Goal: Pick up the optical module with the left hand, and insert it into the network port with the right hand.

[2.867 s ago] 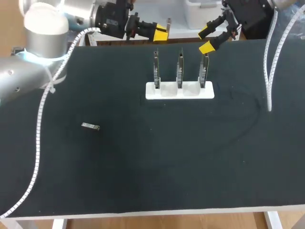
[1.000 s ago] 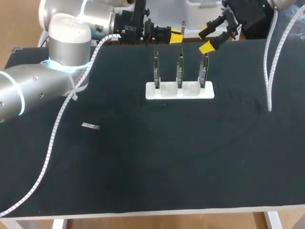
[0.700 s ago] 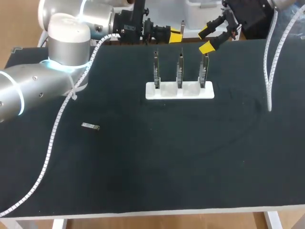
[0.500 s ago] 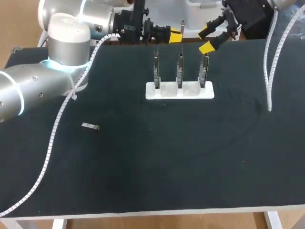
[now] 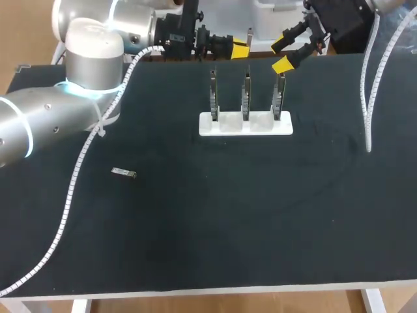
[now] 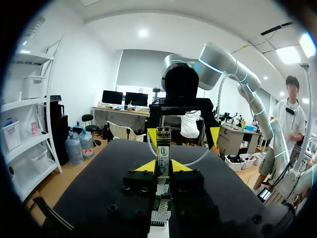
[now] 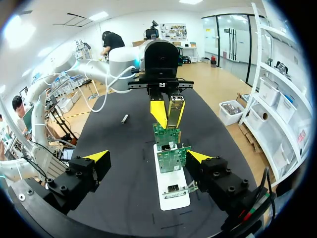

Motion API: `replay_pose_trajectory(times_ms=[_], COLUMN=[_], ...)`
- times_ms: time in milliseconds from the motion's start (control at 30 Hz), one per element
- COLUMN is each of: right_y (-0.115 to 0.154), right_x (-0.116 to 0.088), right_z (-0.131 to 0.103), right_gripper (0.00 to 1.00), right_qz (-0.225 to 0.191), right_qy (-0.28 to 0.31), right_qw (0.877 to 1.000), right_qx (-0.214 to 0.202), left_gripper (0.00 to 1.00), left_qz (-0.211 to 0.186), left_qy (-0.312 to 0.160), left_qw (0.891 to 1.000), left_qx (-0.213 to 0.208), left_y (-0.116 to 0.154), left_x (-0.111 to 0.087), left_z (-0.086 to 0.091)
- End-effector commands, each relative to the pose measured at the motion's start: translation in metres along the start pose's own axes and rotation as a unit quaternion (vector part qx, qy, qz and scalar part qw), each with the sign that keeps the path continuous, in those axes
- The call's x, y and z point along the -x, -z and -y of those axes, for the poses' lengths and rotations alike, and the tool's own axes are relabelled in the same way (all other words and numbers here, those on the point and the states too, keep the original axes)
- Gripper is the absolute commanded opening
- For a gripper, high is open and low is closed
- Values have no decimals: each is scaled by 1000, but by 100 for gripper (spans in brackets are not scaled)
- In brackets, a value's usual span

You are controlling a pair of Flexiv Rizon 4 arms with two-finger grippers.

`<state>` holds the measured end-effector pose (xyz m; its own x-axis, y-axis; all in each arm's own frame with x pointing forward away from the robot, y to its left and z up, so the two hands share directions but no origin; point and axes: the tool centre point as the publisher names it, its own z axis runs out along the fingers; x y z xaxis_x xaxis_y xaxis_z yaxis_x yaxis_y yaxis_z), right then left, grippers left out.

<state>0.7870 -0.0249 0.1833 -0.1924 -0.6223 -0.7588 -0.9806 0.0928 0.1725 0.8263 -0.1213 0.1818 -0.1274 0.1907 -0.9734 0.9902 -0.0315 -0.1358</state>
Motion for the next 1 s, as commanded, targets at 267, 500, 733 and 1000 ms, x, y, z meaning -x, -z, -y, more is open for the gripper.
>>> replay_pose_trajectory(times_ms=[267,500,733,1000], right_y=[1,-1,14,25], right_x=[-1,1,4,12], right_z=[-3,-6,2,22], right_gripper=[100,100,100,100], right_qz=[0,1,-6,3], right_qy=[0,5,9,18], right_qw=[1000,1000,1000,999], right_qx=[-3,-1,-13,-27], left_gripper=[0,0,0,0], left_qz=[0,0,0,0], left_qy=[-1,-1,-1,-1], left_qw=[1000,1000,1000,1000], left_qx=[1,1,1,1], left_y=[0,0,0,0], left_x=[0,0,0,0], left_z=[1,1,1,1])
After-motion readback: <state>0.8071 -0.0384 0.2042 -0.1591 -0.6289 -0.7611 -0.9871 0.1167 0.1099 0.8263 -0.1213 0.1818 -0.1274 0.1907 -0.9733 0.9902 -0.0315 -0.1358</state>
